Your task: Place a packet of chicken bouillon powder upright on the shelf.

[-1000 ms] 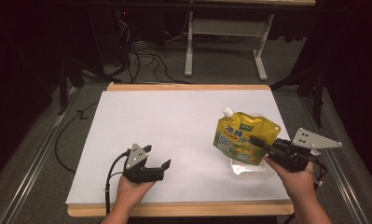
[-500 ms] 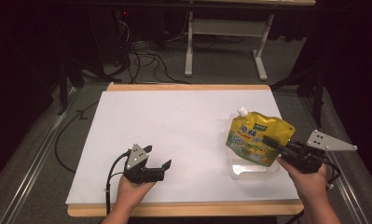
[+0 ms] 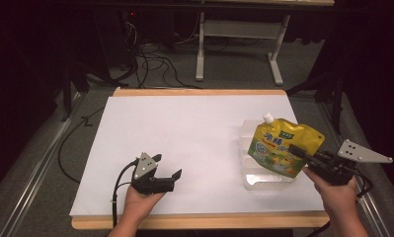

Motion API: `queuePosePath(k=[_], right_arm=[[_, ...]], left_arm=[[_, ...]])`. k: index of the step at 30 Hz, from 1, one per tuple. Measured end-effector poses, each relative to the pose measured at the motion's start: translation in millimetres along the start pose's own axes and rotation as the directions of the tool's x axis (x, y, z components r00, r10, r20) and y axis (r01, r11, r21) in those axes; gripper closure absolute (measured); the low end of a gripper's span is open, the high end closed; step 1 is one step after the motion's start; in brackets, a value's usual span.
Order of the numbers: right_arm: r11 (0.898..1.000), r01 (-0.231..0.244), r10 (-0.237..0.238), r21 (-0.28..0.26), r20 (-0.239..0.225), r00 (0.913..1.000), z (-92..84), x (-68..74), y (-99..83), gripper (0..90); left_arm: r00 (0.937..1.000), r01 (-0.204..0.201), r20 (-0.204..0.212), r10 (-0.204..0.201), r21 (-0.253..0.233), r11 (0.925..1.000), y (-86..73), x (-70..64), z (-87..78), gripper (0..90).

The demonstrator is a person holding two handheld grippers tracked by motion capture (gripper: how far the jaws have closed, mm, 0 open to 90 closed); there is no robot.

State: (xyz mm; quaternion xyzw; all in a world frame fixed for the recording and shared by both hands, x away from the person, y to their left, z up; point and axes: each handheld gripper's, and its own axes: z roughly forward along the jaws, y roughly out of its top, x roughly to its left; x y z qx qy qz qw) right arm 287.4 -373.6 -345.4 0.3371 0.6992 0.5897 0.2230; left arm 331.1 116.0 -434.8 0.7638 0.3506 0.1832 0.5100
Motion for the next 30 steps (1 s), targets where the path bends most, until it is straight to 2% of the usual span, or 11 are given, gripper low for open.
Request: queuePosePath(k=[8, 14, 19, 23, 26, 30], right_arm=[[1.000, -0.012, 0.012, 0.005, -0.015, 0.9998, -1.0, -0.4, -7.5, 90.0], [0.999, -0.010, 0.010, 0.045, -0.018, 0.9998, 7.1, 2.5, -16.8, 90.0], [0.995, -0.002, 0.000, 0.100, 0.016, 0.9999, 15.0, 5.5, -28.3, 90.0], [0.992, -0.020, 0.017, 0.126, 0.025, 0.9995, 19.7, 1.7, -41.1, 90.0], [0.992, -0.045, 0.043, 0.119, 0.026, 0.9987, 17.5, -1.8, -45.4, 90.0], [0.992, -0.055, 0.052, 0.110, 0.030, 0.9982, 14.2, -2.3, -51.9, 90.0]], left_arm=[[1.0000, -0.002, 0.004, 0.002, 0.005, 1.0000, -0.6, -1.5, 1.6, 12.4], [1.0000, 0.001, 0.005, -0.001, -0.001, 1.0000, -0.6, -1.2, 1.8, 12.5], [0.9999, -0.003, 0.013, 0.003, 0.004, 1.0000, -0.4, -1.4, 1.8, 12.5], [0.9998, -0.007, 0.018, 0.007, 0.004, 1.0000, -0.4, -1.9, 2.0, 12.6], [0.9998, -0.005, 0.021, 0.005, 0.001, 1.0000, -0.3, -2.2, 2.0, 12.6], [0.9997, -0.008, 0.023, 0.008, 0.002, 1.0000, -0.5, -2.8, 2.4, 12.5]])
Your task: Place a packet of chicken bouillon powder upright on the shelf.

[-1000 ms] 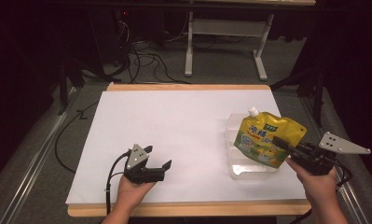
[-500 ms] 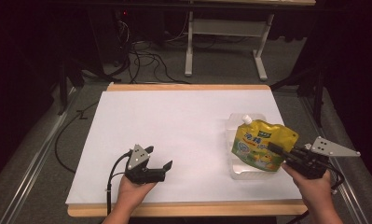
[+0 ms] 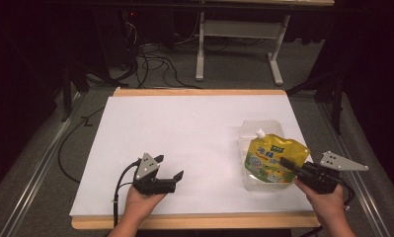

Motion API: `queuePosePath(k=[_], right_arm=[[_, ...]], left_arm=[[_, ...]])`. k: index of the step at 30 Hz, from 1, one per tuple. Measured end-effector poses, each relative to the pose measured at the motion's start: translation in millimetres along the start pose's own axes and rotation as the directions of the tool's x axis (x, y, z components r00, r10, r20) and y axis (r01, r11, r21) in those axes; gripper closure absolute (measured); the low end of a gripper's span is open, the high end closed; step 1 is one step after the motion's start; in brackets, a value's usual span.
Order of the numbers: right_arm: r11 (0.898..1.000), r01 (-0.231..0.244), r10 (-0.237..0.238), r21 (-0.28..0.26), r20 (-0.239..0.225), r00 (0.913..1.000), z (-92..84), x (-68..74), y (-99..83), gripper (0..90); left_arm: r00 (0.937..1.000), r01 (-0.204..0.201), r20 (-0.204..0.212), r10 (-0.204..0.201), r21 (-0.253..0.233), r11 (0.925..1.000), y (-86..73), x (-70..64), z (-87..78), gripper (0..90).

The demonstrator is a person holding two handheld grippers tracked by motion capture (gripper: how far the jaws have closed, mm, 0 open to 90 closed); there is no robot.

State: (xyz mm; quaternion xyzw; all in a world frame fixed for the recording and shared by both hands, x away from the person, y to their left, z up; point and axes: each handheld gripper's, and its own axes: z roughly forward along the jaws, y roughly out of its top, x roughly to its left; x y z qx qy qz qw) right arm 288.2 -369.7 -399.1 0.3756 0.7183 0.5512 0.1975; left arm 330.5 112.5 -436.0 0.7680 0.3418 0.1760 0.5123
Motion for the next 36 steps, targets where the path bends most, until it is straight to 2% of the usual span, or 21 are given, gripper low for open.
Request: queuePosePath(k=[4, 10, 16, 20, 24, 30, 36], right_arm=[[1.000, -0.010, 0.010, 0.001, 0.009, 0.9999, -1.9, 0.0, -3.6, 89.7], [1.000, -0.015, 0.016, -0.008, 0.012, 0.9998, -1.7, -0.3, -3.3, 83.8], [0.999, -0.034, 0.035, -0.009, 0.042, 0.9985, -2.6, 1.5, -0.7, 62.5], [0.998, -0.042, 0.045, -0.043, 0.060, 0.9972, -6.0, 4.4, 5.1, 49.5], [0.996, -0.038, 0.045, -0.077, 0.098, 0.9942, -12.0, 10.3, 12.3, 41.3], [0.991, -0.014, 0.033, -0.130, 0.148, 0.9884, -26.0, 17.8, 23.7, 37.5], [0.979, 0.023, 0.013, -0.203, 0.172, 0.9850, -47.7, 28.2, 40.4, 37.9]], left_arm=[[1.0000, -0.004, 0.007, 0.004, 0.005, 1.0000, 0.0, -1.6, 1.5, 12.5], [0.9999, -0.011, 0.010, 0.011, 0.009, 0.9999, 0.0, -3.0, 2.4, 12.6], [0.9998, -0.009, 0.020, 0.009, 0.008, 0.9999, 0.6, -4.7, 2.5, 12.8], [0.9996, -0.012, 0.027, 0.012, 0.006, 0.9999, 1.0, -6.3, 2.7, 12.9], [0.9994, -0.013, 0.031, 0.012, 0.007, 0.9999, 1.2, -7.5, 2.8, 12.9], [0.9993, -0.014, 0.034, 0.014, 0.006, 0.9999, 1.4, -8.1, 2.8, 13.1], [0.9991, -0.020, 0.038, 0.019, 0.014, 0.9997, 1.1, -9.0, 4.6, 13.3]])
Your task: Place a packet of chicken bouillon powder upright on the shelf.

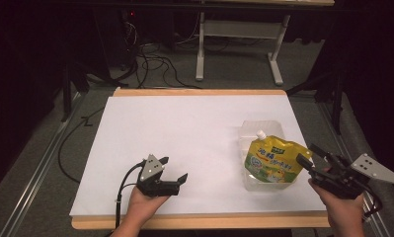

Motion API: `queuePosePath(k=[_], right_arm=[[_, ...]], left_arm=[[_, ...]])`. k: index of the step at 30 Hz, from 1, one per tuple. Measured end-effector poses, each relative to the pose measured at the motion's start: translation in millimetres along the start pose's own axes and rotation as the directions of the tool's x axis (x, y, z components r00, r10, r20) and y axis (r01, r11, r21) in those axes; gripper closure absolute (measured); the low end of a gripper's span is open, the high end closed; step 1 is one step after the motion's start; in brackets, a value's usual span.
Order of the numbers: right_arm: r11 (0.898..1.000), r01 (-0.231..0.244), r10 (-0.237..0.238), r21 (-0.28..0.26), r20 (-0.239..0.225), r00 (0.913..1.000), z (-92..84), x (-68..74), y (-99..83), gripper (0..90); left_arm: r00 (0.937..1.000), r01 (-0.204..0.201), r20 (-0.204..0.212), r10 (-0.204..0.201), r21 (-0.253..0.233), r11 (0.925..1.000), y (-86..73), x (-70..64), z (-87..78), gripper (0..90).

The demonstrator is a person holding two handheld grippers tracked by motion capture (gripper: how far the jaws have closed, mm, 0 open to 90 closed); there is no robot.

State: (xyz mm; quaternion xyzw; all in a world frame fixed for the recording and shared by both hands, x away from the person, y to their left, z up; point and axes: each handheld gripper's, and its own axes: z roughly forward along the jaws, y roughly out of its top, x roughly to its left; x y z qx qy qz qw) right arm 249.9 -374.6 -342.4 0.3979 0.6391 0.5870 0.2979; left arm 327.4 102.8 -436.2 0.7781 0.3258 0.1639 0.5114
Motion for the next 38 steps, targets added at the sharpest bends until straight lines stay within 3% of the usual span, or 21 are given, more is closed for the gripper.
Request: queuePosePath(k=[6, 14, 20, 26, 30, 38], right_arm=[[0.998, 0.037, -0.038, -0.049, -0.036, 0.9986, -7.4, 16.1, 17.2, 38.3], [0.996, 0.084, -0.089, -0.041, -0.127, 0.9879, 5.4, 48.1, 22.9, 38.4], [0.996, 0.091, -0.087, 0.017, -0.186, 0.9787, 31.6, 59.9, 2.2, 35.9], [0.992, 0.079, -0.055, 0.099, -0.221, 0.9738, 61.5, 66.8, -35.0, 29.6], [0.980, 0.102, -0.063, 0.174, -0.218, 0.9740, 76.8, 72.5, -60.2, 28.6], [0.979, 0.101, -0.059, 0.179, -0.226, 0.9723, 79.9, 75.5, -61.3, 27.1]], left_arm=[[1.0000, -0.003, 0.005, 0.003, 0.004, 1.0000, 0.0, -1.7, 1.5, 13.5], [0.9996, -0.009, 0.026, 0.009, 0.000, 1.0000, 1.0, -7.0, 2.3, 14.0], [0.9987, -0.020, 0.046, 0.020, -0.005, 0.9998, 2.1, -13.6, 2.6, 14.2], [0.9971, -0.036, 0.067, 0.035, 0.002, 0.9994, 2.1, -18.9, 4.8, 14.4], [0.9968, -0.042, 0.069, 0.041, 0.010, 0.9991, 1.7, -19.8, 5.9, 14.4], [0.9966, -0.034, 0.076, 0.033, 0.008, 0.9994, 1.6, -19.1, 5.6, 14.5]])
